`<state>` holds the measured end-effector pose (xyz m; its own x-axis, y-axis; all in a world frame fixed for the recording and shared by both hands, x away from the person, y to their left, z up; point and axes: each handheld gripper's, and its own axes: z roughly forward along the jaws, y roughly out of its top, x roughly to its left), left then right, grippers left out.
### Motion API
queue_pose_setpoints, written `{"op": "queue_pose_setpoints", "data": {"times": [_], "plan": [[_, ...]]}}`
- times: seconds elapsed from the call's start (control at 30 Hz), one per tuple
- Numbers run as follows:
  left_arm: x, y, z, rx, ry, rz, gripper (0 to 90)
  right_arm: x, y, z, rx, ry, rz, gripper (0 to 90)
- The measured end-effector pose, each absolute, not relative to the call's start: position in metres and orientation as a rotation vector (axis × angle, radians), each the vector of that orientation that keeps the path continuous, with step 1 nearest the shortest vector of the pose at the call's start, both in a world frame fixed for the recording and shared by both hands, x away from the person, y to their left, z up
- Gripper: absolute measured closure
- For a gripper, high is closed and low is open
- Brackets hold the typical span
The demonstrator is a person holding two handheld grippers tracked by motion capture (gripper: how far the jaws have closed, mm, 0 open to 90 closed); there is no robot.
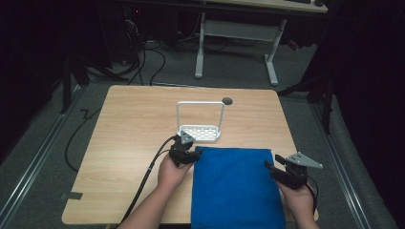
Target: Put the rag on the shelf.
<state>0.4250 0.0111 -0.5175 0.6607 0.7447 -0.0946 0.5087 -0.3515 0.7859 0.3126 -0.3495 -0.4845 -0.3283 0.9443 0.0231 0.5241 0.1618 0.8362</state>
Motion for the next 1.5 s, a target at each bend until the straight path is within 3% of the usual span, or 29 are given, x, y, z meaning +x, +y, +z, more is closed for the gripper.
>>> {"op": "queue_pose_setpoints", "data": {"times": [0.47, 0.63, 0.83, 1.1, 1.5], "plan": [[0.438, 0.004, -0.531, 2.033, 1.047, 0.32, 56.1, 0.341, -0.359, -0.486, 1.446, 1.924, 0.952, 47.0], [0.438, 0.001, -0.531, 2.053, 1.04, 0.328, 59.8, 0.347, -0.359, -0.488, 1.434, 1.919, 0.915, 51.1], [0.437, 0.001, -0.532, 2.049, 1.032, 0.321, 68.1, 0.358, -0.362, -0.494, 1.471, 1.92, 0.875, 54.8], [0.436, 0.002, -0.533, 2.048, 1.02, 0.304, 85.5, 0.379, -0.372, -0.51, 1.56, 1.916, 0.848, 57.4], [0.435, 0.004, -0.533, 2.027, 1.017, 0.286, 89.4, 0.392, -0.374, -0.523, 1.652, 1.926, 0.851, 61.5]]}}
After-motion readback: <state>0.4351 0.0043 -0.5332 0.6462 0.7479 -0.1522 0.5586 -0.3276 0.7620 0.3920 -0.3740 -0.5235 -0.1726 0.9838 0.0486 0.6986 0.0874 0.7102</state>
